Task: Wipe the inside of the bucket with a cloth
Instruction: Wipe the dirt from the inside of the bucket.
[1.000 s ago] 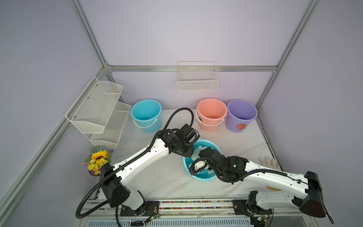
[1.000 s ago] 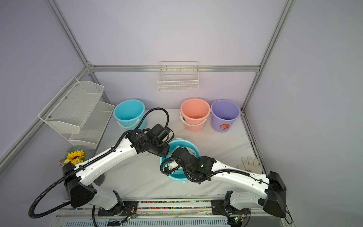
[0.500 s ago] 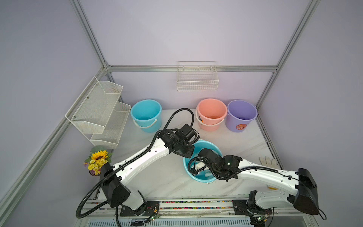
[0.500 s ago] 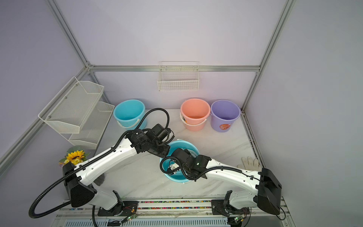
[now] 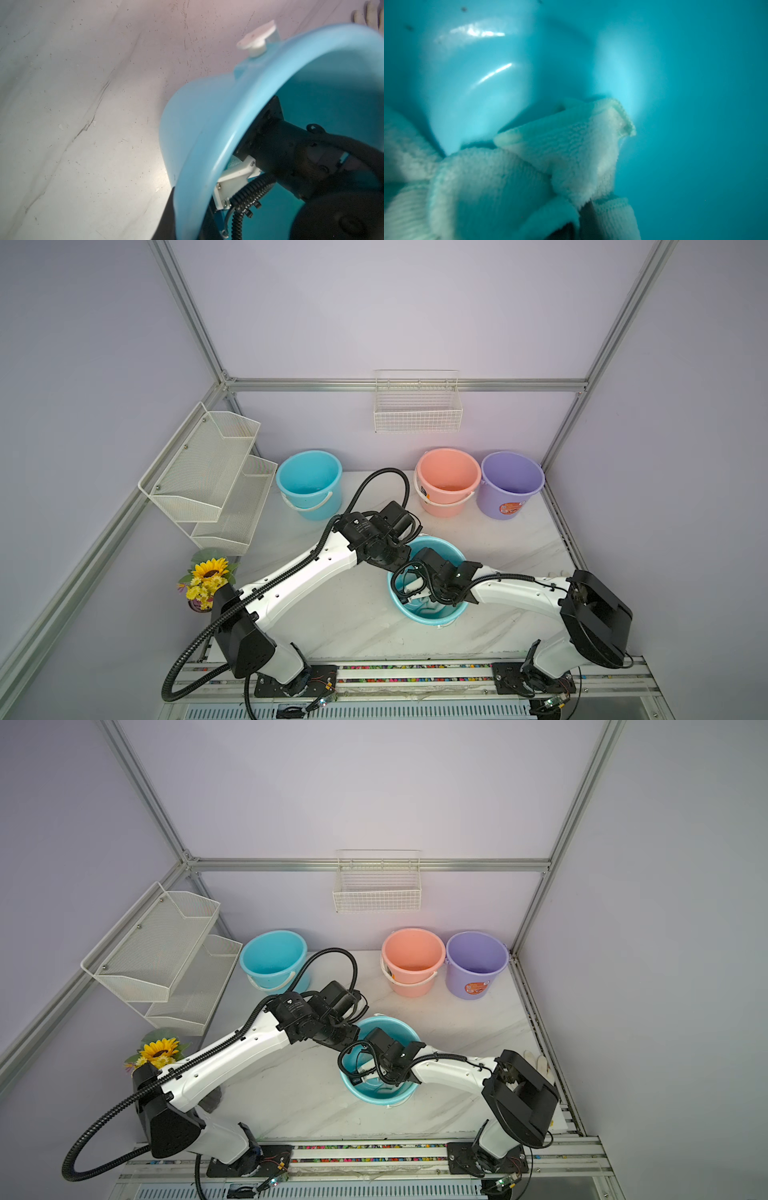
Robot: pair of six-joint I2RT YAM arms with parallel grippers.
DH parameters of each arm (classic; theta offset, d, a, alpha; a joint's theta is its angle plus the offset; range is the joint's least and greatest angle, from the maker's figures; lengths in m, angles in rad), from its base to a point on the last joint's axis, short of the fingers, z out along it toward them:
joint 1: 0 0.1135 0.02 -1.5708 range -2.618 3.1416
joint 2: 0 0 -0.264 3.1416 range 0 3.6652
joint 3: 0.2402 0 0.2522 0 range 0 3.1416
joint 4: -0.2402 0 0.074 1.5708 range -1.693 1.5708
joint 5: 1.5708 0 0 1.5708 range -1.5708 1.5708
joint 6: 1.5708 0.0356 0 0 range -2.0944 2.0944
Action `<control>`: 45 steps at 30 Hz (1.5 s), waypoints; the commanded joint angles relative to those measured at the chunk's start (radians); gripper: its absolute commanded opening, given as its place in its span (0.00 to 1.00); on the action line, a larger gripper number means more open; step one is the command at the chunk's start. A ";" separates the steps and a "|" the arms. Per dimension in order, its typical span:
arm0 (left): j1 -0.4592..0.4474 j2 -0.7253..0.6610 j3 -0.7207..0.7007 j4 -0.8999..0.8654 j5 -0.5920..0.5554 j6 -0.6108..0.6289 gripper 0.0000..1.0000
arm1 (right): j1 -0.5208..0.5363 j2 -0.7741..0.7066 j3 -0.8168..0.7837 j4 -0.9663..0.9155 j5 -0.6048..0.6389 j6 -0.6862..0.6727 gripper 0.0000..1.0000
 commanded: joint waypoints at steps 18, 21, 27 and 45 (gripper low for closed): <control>0.020 -0.031 -0.021 0.126 -0.059 -0.007 0.00 | 0.058 -0.310 0.242 -0.466 -0.061 0.257 0.00; 0.021 -0.036 -0.023 0.128 -0.062 -0.008 0.00 | 0.061 -0.320 0.306 -0.546 -0.088 0.374 0.00; 0.032 -0.056 -0.039 0.131 -0.065 -0.010 0.00 | 0.060 -0.316 0.394 -0.642 -0.111 0.725 0.00; 0.093 -0.140 -0.115 0.209 0.072 -0.030 0.00 | 0.050 -0.121 0.362 -0.648 -0.044 1.582 0.00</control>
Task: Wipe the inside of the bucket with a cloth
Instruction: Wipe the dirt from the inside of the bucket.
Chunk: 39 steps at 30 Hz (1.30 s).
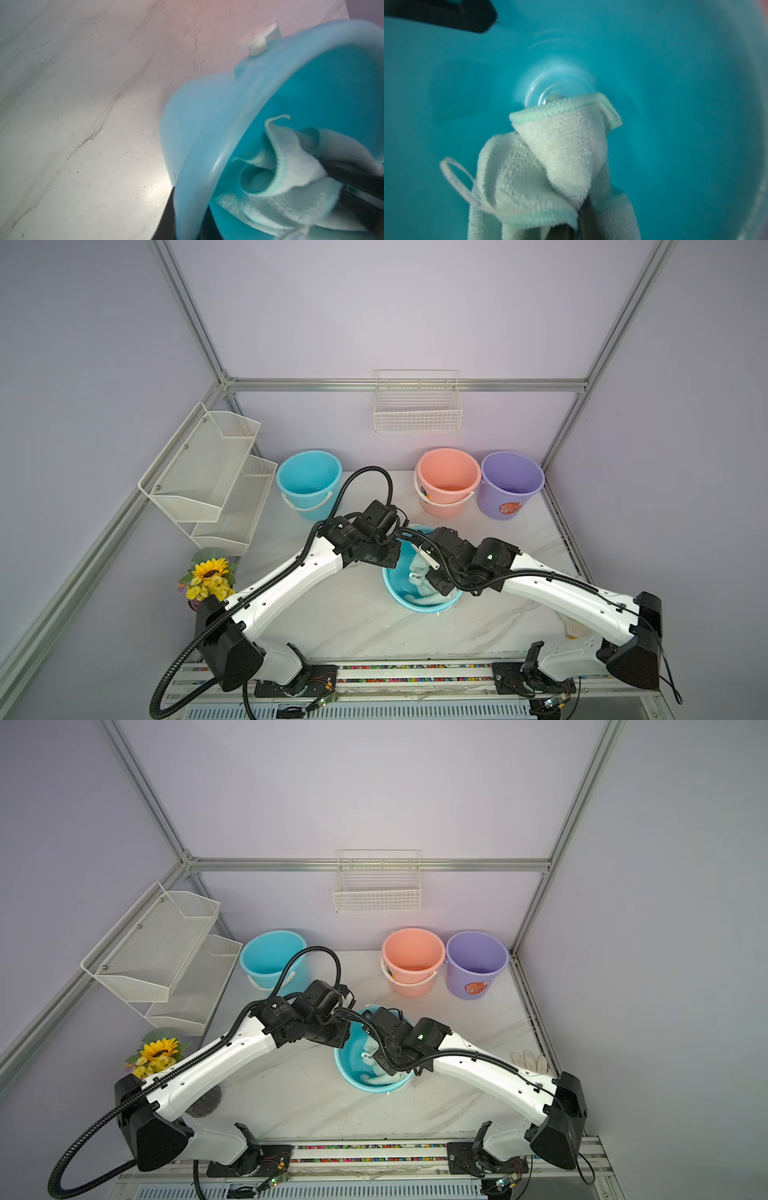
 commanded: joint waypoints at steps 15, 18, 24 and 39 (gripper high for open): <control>0.019 -0.047 -0.003 0.098 0.082 -0.034 0.00 | -0.055 0.207 -0.255 0.379 -0.163 0.369 0.00; 0.017 -0.043 -0.002 0.099 0.089 -0.035 0.00 | -0.064 0.258 -0.287 0.445 -0.183 0.389 0.00; 0.023 -0.043 -0.012 0.105 0.090 -0.037 0.00 | -0.071 0.279 -0.291 0.450 -0.220 0.419 0.00; 0.030 -0.036 -0.018 0.105 0.078 -0.029 0.00 | -0.079 0.013 -0.029 0.083 -0.201 0.440 0.00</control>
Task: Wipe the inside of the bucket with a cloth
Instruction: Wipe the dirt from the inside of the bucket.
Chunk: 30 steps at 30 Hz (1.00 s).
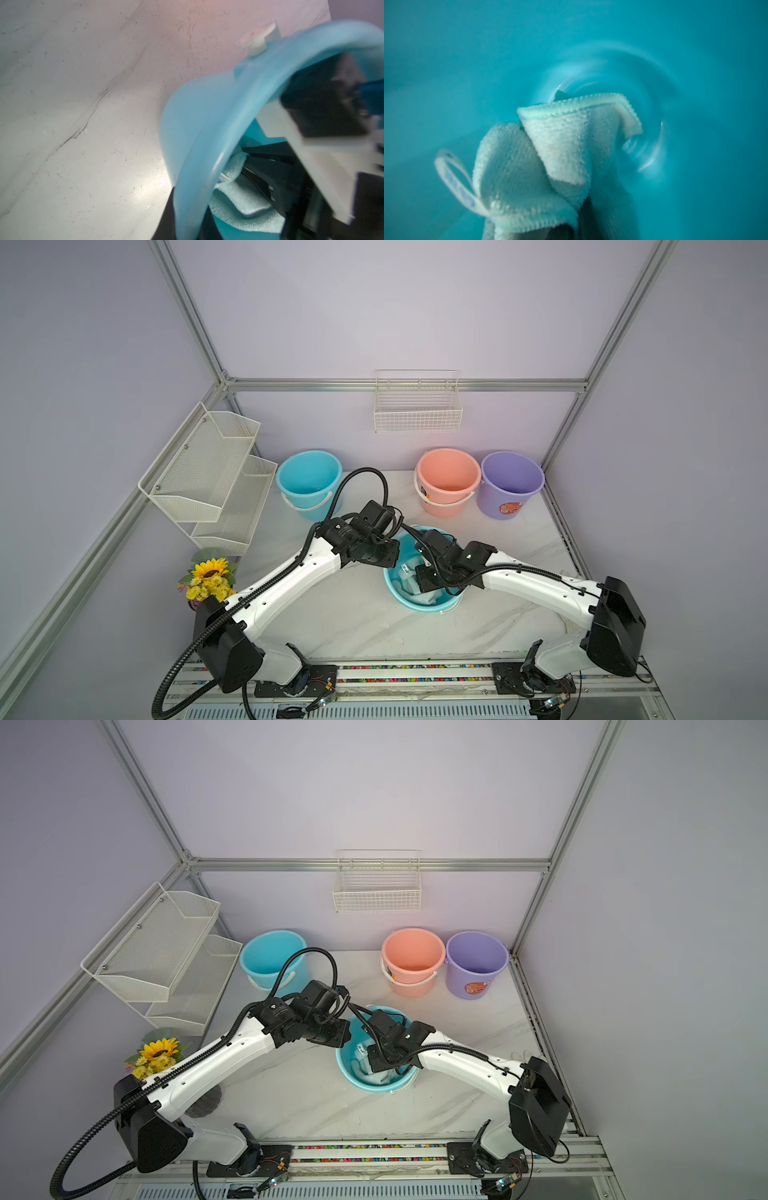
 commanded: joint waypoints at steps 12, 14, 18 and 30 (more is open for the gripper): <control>0.007 -0.033 0.027 0.063 0.018 -0.003 0.00 | -0.004 -0.058 0.109 -0.072 -0.255 0.096 0.00; 0.007 -0.034 0.025 0.066 0.018 -0.006 0.00 | -0.005 -0.060 0.063 0.015 -0.298 0.139 0.00; 0.007 -0.041 0.019 0.073 0.021 -0.012 0.00 | -0.004 -0.051 -0.053 0.230 -0.376 0.231 0.00; 0.010 -0.046 0.011 0.096 0.057 -0.014 0.04 | -0.005 0.112 -0.296 0.645 -0.362 0.340 0.00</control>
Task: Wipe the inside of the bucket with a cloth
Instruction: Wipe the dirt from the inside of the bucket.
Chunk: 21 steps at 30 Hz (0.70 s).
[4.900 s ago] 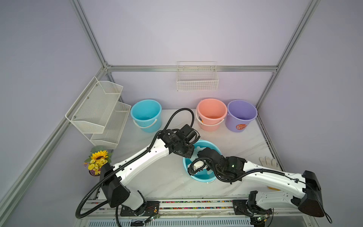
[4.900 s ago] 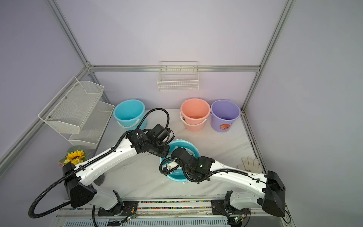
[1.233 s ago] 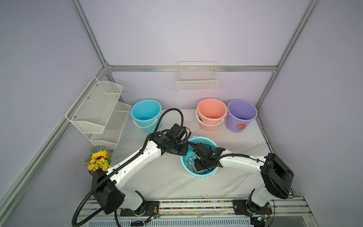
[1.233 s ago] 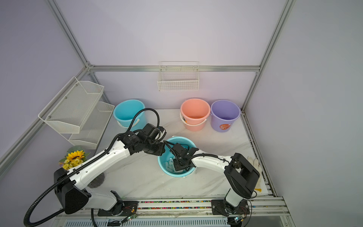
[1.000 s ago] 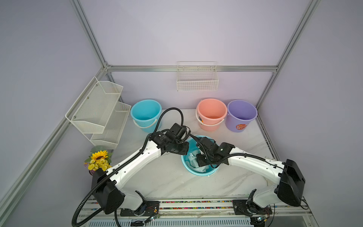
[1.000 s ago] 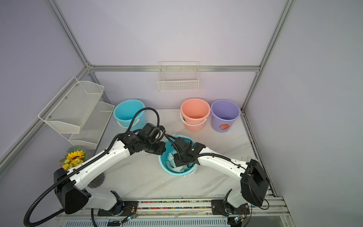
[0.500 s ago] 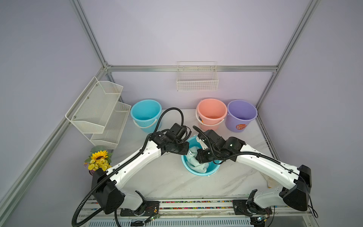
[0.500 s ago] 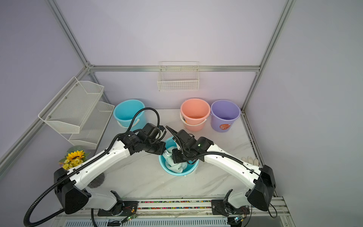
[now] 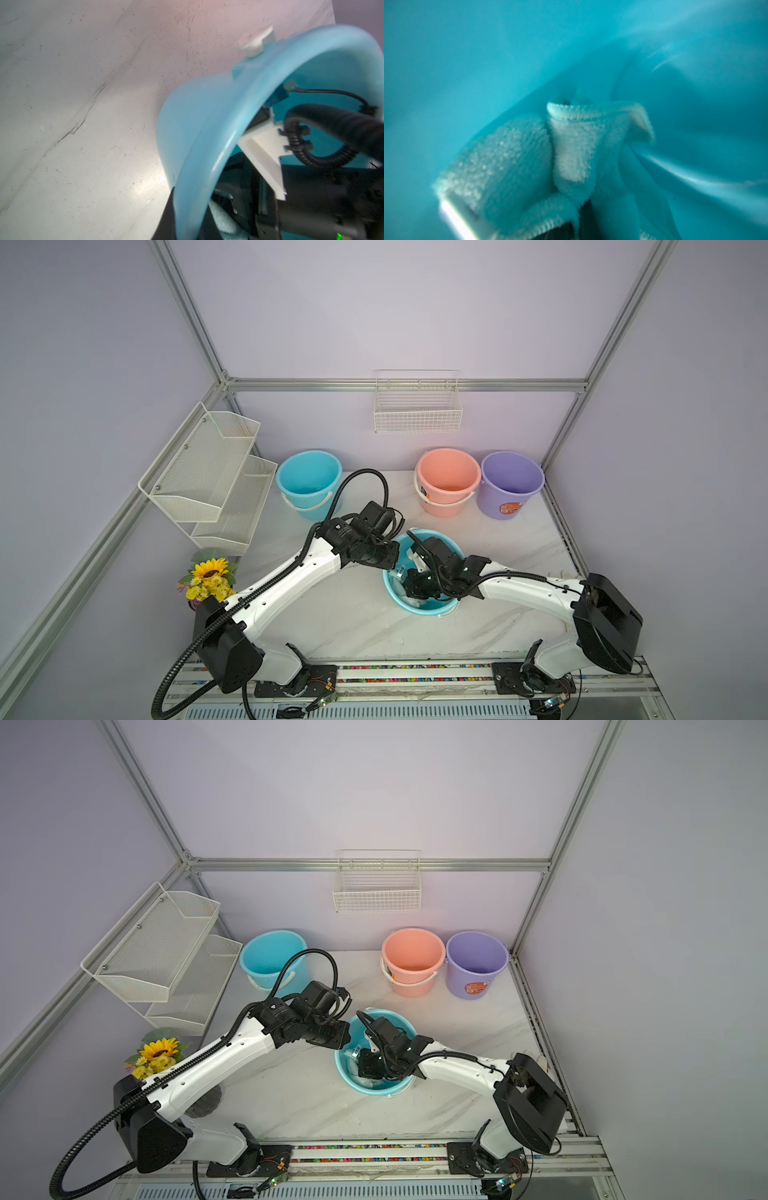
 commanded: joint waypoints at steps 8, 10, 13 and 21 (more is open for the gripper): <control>0.017 -0.059 -0.004 0.171 0.070 -0.023 0.02 | 0.000 0.167 -0.023 0.120 0.102 -0.011 0.00; 0.018 -0.060 -0.007 0.173 0.077 -0.026 0.00 | -0.001 0.189 -0.022 0.118 0.098 -0.010 0.00; 0.020 -0.060 -0.008 0.171 0.082 -0.030 0.00 | 0.000 0.167 -0.020 0.120 0.095 -0.008 0.00; 0.023 -0.059 -0.013 0.183 0.072 -0.025 0.00 | 0.000 -0.026 0.023 0.022 0.143 -0.052 0.00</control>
